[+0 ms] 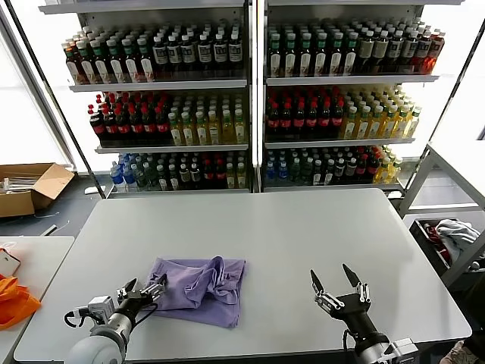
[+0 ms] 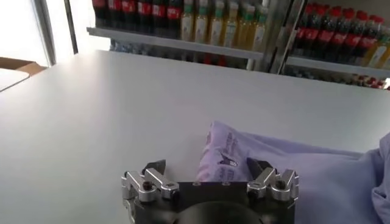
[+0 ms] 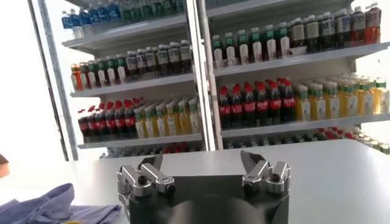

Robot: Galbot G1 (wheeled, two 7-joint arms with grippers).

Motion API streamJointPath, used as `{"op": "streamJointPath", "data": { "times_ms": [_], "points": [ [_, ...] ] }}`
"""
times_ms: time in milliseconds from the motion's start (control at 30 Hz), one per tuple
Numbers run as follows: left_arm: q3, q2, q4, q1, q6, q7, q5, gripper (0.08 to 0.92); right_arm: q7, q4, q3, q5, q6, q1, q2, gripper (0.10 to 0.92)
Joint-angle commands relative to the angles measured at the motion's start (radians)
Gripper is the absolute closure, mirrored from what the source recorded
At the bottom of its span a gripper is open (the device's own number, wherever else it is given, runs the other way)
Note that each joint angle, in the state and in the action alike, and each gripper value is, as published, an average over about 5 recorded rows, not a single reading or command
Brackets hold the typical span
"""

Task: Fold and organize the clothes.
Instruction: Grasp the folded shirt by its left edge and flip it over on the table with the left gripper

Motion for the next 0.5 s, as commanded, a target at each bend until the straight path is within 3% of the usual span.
{"op": "streamJointPath", "data": {
  "times_ms": [33,500],
  "points": [
    [0.013,-0.024,0.046,0.005,-0.016,0.055,-0.015,0.209,0.0,0.002,0.006,0.009,0.0,0.007,-0.003,0.203],
    [-0.021,-0.098,0.06,0.007,-0.076,0.067,-0.052,0.605,-0.009,-0.004,0.042,0.051,0.013,0.002,-0.012,0.203]
  ]
}}
